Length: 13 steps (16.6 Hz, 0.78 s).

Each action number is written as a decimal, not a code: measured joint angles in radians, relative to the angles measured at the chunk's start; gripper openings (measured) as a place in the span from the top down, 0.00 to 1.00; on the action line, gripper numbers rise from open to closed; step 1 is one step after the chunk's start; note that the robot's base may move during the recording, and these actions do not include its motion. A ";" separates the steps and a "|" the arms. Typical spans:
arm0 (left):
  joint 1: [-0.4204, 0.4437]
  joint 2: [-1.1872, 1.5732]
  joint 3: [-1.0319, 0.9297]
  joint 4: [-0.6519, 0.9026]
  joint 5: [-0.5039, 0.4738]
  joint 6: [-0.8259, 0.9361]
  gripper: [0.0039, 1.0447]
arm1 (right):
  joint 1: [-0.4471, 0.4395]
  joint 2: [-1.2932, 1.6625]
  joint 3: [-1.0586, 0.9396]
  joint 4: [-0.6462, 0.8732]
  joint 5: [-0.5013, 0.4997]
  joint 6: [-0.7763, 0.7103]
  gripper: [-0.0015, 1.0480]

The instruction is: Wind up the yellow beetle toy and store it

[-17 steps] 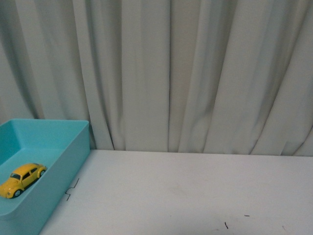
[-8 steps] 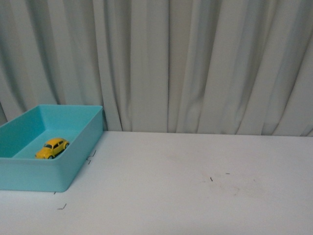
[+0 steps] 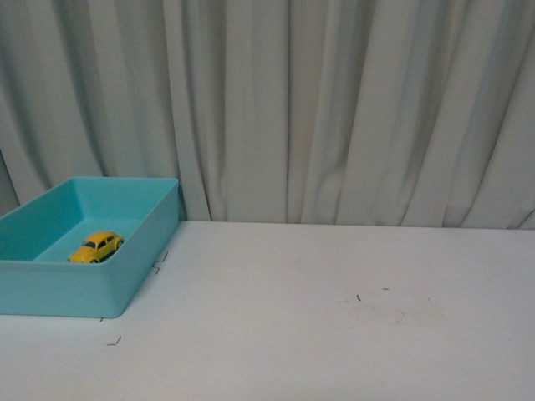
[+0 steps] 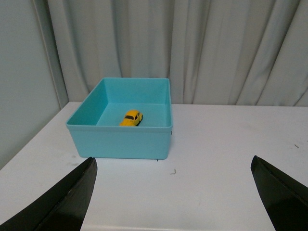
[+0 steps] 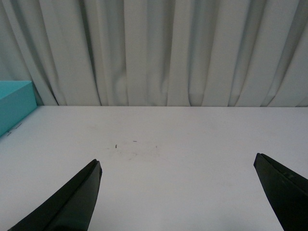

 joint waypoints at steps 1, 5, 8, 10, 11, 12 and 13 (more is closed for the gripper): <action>0.000 0.000 0.000 0.000 0.000 0.000 0.06 | 0.000 0.000 0.000 0.000 0.000 0.000 0.06; 0.000 0.000 0.000 0.000 0.000 0.000 0.06 | 0.000 0.000 0.000 0.000 0.000 0.000 0.06; 0.000 0.000 0.000 0.000 0.000 0.000 0.06 | 0.000 0.000 0.000 0.000 0.000 0.000 0.06; 0.000 0.000 0.000 0.000 0.000 0.000 0.06 | 0.000 0.000 0.000 0.000 0.000 0.000 0.06; 0.000 0.000 0.000 0.000 0.000 0.000 0.06 | 0.000 0.000 0.000 0.000 0.000 0.000 0.06; 0.000 0.000 0.000 0.000 0.000 0.000 0.06 | 0.000 0.000 0.000 0.000 0.000 0.000 0.06; 0.000 0.000 0.000 0.000 0.000 0.000 0.06 | 0.000 0.000 0.000 0.000 0.000 0.000 0.06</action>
